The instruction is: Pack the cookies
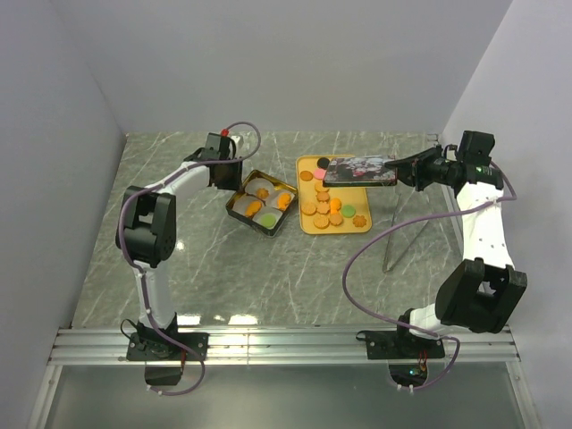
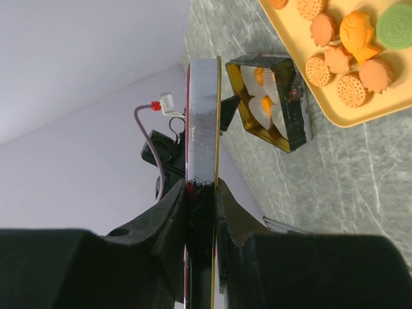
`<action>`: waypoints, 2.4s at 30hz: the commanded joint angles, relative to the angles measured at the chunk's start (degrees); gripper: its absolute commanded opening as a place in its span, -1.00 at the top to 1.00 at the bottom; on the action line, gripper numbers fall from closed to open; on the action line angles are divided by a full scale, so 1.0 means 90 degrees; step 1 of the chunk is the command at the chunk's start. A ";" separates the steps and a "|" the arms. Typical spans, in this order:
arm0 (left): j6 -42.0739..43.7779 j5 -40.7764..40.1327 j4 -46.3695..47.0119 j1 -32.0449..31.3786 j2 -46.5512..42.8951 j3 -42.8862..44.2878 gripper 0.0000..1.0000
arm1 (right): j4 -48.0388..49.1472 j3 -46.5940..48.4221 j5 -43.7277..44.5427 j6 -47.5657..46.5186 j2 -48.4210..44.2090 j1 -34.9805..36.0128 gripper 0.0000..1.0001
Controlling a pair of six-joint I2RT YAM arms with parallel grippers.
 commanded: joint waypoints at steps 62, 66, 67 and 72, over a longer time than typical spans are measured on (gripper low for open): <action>-0.3864 0.4572 0.5500 0.2546 -0.1836 -0.3865 -0.73 | 0.6288 0.1658 0.2024 0.1055 0.4361 0.4635 1.00; -0.3738 0.4406 0.5326 0.2556 -0.1709 -0.3767 -0.73 | 0.6122 0.1541 0.2142 0.0967 0.4332 0.4743 1.00; -0.3699 0.4367 0.5248 0.2575 -0.1718 -0.3757 -0.71 | 0.6102 0.1454 0.2161 0.0957 0.4312 0.4733 1.00; -0.3347 0.4113 0.4828 0.2653 -0.1758 -0.3893 -0.71 | 0.5985 0.1306 0.2220 0.0831 0.4253 0.4723 1.00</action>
